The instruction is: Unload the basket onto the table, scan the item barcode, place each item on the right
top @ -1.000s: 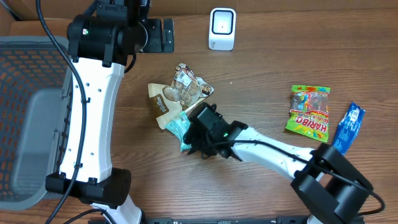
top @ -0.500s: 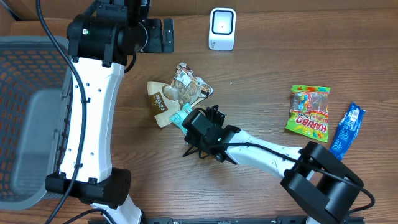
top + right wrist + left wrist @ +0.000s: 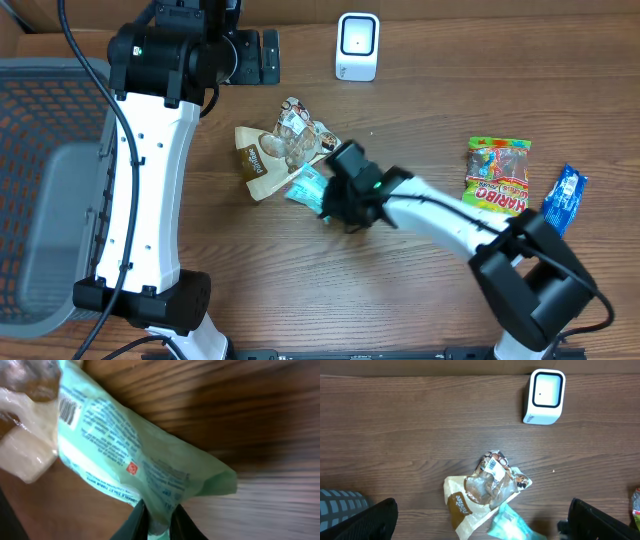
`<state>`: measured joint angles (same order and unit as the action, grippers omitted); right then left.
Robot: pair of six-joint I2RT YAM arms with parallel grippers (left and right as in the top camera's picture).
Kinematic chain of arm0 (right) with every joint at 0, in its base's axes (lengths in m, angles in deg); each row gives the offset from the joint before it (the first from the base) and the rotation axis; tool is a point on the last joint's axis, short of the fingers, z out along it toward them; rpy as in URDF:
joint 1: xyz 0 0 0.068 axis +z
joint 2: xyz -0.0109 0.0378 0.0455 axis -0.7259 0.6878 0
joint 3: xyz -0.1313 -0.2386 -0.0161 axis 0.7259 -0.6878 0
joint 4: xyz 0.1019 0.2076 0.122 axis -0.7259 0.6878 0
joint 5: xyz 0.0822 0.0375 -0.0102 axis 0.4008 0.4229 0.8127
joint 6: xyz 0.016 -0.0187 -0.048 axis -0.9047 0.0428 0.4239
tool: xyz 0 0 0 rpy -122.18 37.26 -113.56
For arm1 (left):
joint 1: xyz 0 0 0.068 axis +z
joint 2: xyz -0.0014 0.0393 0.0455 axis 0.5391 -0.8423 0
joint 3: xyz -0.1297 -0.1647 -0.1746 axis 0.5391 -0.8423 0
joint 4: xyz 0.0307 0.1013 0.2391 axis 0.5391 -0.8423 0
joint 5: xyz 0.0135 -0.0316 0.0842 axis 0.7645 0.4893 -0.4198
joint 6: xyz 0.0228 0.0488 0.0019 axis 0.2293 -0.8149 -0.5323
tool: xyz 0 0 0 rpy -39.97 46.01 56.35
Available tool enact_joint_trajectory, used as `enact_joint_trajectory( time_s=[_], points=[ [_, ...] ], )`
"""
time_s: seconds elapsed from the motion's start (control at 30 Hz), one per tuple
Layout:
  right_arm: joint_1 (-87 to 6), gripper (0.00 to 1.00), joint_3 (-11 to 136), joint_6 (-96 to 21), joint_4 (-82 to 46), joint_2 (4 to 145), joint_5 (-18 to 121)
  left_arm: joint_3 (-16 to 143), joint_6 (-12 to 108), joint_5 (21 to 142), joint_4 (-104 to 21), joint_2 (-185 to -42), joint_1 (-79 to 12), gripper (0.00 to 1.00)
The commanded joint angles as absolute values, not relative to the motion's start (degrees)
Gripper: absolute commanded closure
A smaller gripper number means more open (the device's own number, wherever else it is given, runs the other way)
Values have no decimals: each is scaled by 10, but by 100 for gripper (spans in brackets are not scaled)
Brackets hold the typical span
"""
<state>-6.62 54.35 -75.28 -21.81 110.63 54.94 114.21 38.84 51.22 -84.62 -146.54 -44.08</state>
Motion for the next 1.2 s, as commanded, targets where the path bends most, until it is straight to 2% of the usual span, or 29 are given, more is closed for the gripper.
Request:
enact_joint_trajectory(
  time_s=[0.0, 0.03, 0.17, 0.27, 0.3, 0.33, 0.37, 0.4, 0.43, 0.53, 0.63, 0.8, 0.93, 1.03, 1.13, 1.17],
  points=[
    [-127, 79, 582, -520, -162, 1080, 655, 1140, 392, 507, -844, -1470, -439, 0],
    [-160, 76, 586, -447, -143, 1080, 693, 1140, 392, 507, -844, -1470, -439, 0],
    [-244, 76, 586, -365, -146, 1080, 703, 1140, 392, 507, -844, -1470, -439, 0],
    [-301, 73, 586, -349, -148, 1080, 717, 1140, 392, 507, -844, -1470, -439, 0],
    [-314, 69, 586, -349, -147, 1080, 744, 1140, 392, 507, -844, -1470, -439, 0],
    [-327, 53, 585, -349, -147, 1080, 801, 1140, 392, 507, -844, -1470, -439, 0],
    [-330, 48, 585, -356, -148, 1080, 823, 1140, 392, 507, -844, -1470, -439, 0],
    [-327, 41, 584, -412, -146, 1081, 829, 1140, 392, 507, -844, -1470, -439, 0],
    [-318, 37, 580, -456, -149, 1081, 829, 1140, 392, 507, -844, -1470, -439, 0],
    [-277, 35, 559, -568, -183, 1081, 796, 1140, 392, 507, -844, -1470, -439, 0],
    [-214, 19, 534, -677, -212, 1081, 723, 1140, 392, 507, -844, -1470, -439, 0],
    [-149, 19, 513, -792, -244, 1087, 609, 1140, 392, 507, -844, -1470, -439, 0],
    [-119, 24, 513, -809, -290, 1121, 597, 1140, 392, 507, -844, -1470, -439, 0],
    [-113, 32, 513, -833, -307, 1142, 601, 1140, 392, 507, -844, -1470, -439, 0],
    [-114, 45, 513, -834, -306, 1144, 606, 1140, 392, 507, -844, -1470, -439, 0],
    [-115, 46, 513, -834, -306, 1144, 608, 1140, 392, 507, -844, -1470, -439, 0]
  ],
)
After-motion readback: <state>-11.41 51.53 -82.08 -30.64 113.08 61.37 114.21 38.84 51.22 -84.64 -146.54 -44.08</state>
